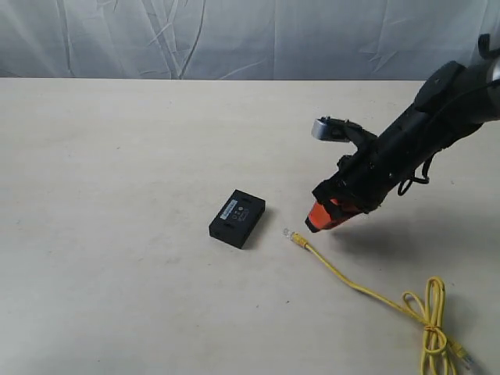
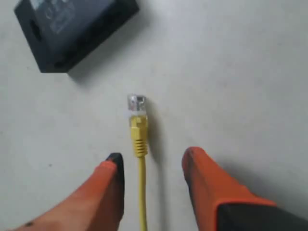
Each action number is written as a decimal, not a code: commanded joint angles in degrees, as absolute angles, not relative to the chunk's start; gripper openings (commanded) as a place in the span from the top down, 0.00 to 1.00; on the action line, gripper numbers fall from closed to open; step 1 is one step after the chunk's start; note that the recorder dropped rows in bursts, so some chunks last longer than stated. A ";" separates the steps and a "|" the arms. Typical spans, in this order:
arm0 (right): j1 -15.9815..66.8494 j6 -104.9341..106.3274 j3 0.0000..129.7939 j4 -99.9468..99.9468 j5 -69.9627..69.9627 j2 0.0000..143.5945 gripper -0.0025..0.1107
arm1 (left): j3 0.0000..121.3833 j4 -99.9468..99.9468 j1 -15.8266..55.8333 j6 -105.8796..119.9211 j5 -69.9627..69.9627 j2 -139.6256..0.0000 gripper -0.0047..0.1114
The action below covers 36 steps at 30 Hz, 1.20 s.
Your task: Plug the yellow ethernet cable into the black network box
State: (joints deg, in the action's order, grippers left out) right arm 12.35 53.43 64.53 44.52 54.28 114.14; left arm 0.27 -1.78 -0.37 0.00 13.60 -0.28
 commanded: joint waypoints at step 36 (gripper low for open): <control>38.28 26.86 60.31 6.11 34.73 108.43 0.60 | 0.00 -1.80 0.22 0.00 13.71 0.00 0.96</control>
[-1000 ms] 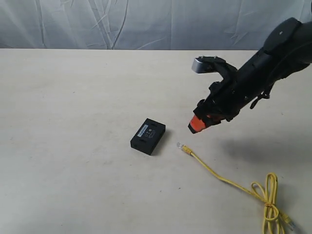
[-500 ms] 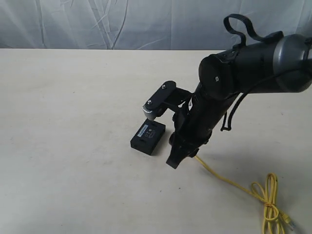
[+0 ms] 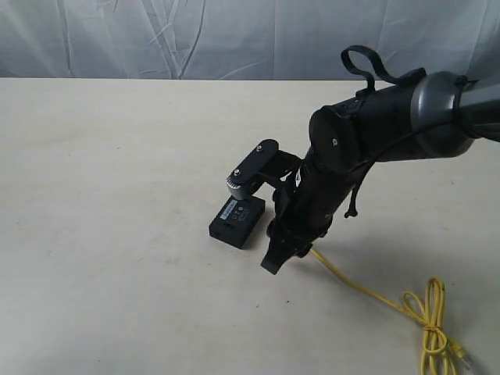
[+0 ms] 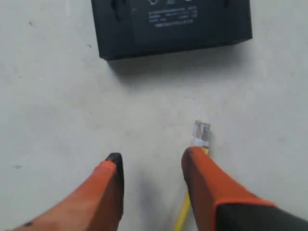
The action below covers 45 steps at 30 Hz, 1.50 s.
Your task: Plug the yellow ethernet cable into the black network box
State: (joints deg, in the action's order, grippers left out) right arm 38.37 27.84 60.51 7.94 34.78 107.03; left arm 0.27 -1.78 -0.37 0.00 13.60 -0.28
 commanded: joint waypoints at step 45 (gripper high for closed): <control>50.46 -21.37 60.31 -37.63 43.18 108.98 0.65 | 0.00 -1.80 0.22 0.00 13.71 0.00 0.96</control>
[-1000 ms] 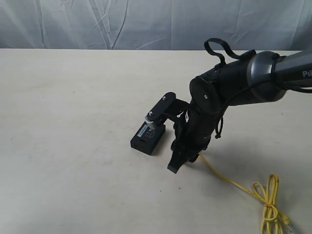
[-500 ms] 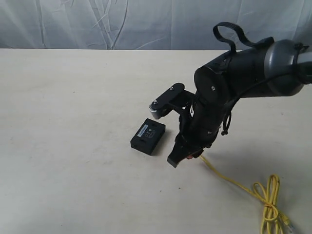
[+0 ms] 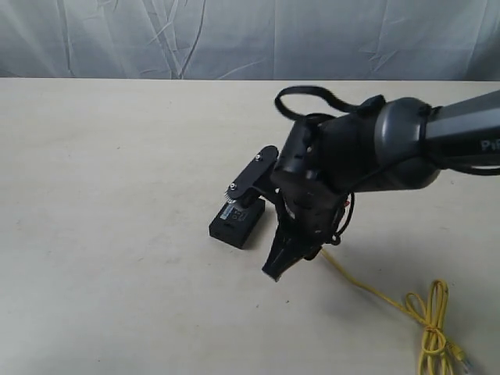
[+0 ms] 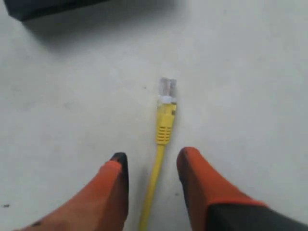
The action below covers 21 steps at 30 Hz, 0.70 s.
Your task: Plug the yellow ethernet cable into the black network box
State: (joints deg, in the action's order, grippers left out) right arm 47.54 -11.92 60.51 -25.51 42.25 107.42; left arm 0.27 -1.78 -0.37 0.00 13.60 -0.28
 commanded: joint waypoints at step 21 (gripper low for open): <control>52.11 -27.64 60.31 -46.08 42.67 114.57 0.65 | 0.00 -1.80 0.22 0.00 13.71 0.00 0.96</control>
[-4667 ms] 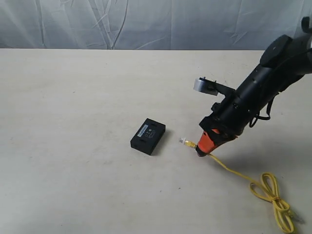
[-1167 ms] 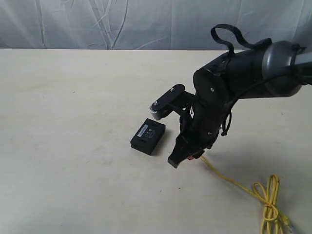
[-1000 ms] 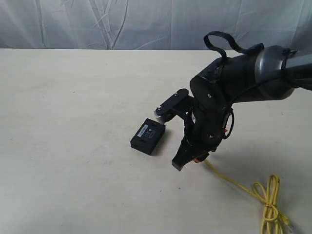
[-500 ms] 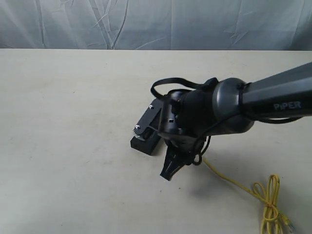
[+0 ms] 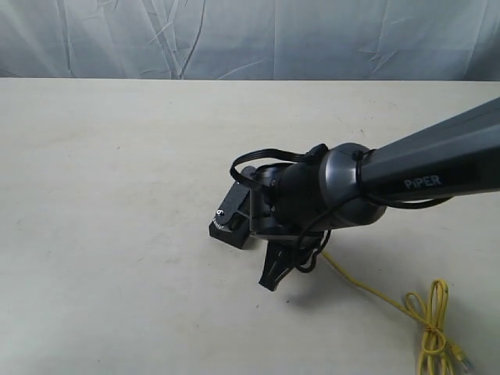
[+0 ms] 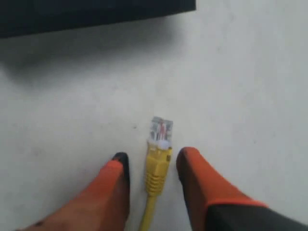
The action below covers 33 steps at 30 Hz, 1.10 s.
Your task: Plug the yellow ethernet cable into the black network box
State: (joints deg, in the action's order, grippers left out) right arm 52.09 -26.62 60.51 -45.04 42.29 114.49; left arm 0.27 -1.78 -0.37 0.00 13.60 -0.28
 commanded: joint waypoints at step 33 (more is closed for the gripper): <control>46.99 -15.92 60.31 -32.37 42.15 103.49 0.98 | 0.00 -1.80 0.22 0.00 13.71 0.00 0.96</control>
State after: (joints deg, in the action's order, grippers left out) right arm 49.26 -17.21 60.51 -35.16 41.56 104.90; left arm 0.27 -1.78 -0.37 0.00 13.60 -0.28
